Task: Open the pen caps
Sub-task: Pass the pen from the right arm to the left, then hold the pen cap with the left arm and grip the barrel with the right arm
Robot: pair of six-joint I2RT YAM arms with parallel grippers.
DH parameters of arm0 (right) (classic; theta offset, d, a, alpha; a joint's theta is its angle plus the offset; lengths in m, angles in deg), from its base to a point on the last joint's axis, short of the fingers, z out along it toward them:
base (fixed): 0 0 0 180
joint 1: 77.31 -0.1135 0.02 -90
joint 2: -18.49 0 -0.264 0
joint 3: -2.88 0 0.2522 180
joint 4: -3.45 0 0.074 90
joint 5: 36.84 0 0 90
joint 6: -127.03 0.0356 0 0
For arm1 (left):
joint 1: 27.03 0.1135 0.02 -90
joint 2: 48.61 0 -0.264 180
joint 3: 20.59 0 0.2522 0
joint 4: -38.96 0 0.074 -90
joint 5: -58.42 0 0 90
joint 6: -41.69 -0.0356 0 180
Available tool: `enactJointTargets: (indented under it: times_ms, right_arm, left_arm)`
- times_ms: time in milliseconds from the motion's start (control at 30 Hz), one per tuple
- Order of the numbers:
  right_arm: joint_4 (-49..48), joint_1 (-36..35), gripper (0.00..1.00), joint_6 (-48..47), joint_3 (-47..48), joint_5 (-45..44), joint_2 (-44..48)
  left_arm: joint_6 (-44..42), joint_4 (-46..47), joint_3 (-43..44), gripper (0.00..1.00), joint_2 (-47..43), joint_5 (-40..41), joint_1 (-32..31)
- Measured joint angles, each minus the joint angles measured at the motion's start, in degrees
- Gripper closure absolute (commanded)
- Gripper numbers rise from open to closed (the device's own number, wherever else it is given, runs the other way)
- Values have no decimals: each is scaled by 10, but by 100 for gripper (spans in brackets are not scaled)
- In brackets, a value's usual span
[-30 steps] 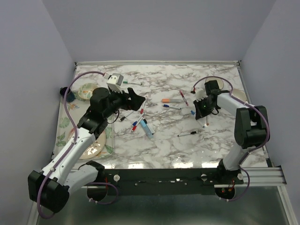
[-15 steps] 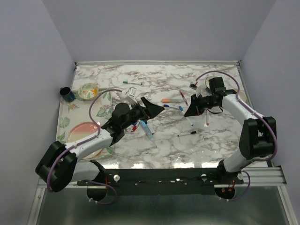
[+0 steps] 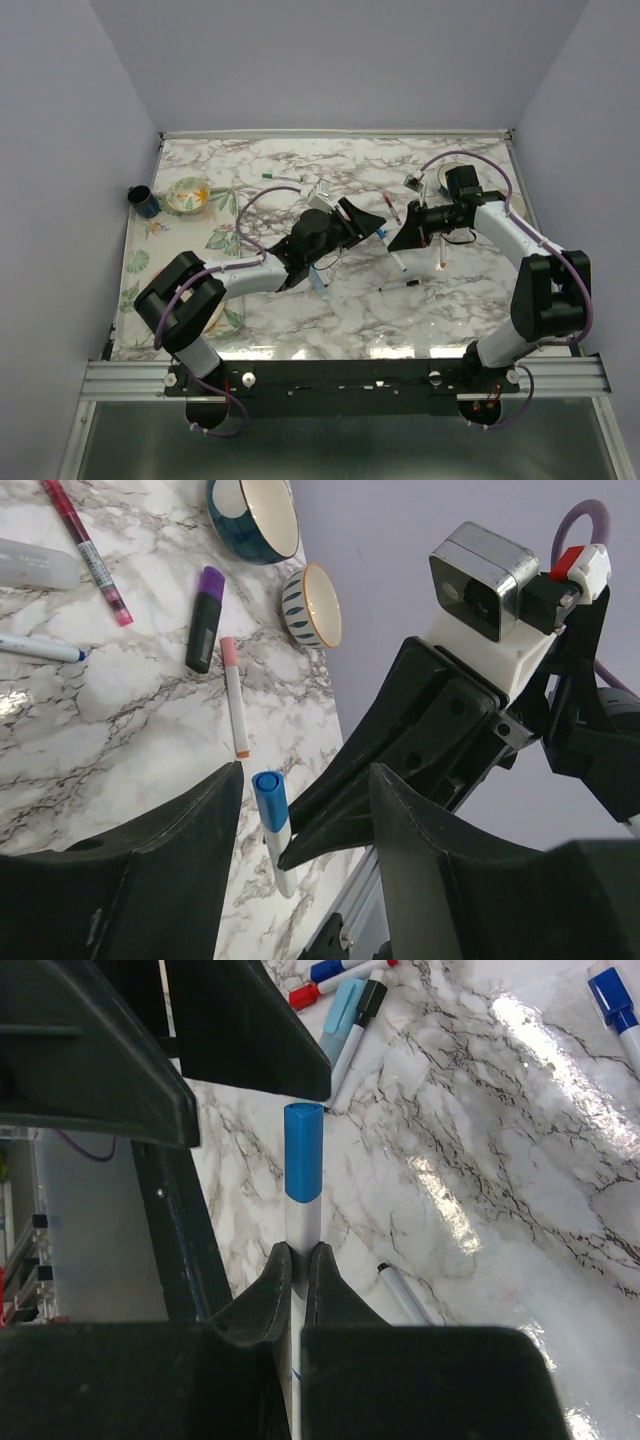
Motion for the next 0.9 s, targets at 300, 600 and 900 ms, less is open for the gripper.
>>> enactJointTargets:
  times_ms: [300, 600, 900]
  right_arm:
    - [6, 0, 99, -3, 0, 12, 1]
    - [7, 0, 99, -4, 0, 17, 1]
    - [9, 0, 46, -14, 0, 21, 1]
  left_arm:
    - [6, -36, 54, 52, 45, 26, -24]
    - [5, -50, 59, 89, 61, 28, -31]
    - [3, -44, 60, 100, 62, 28, -31]
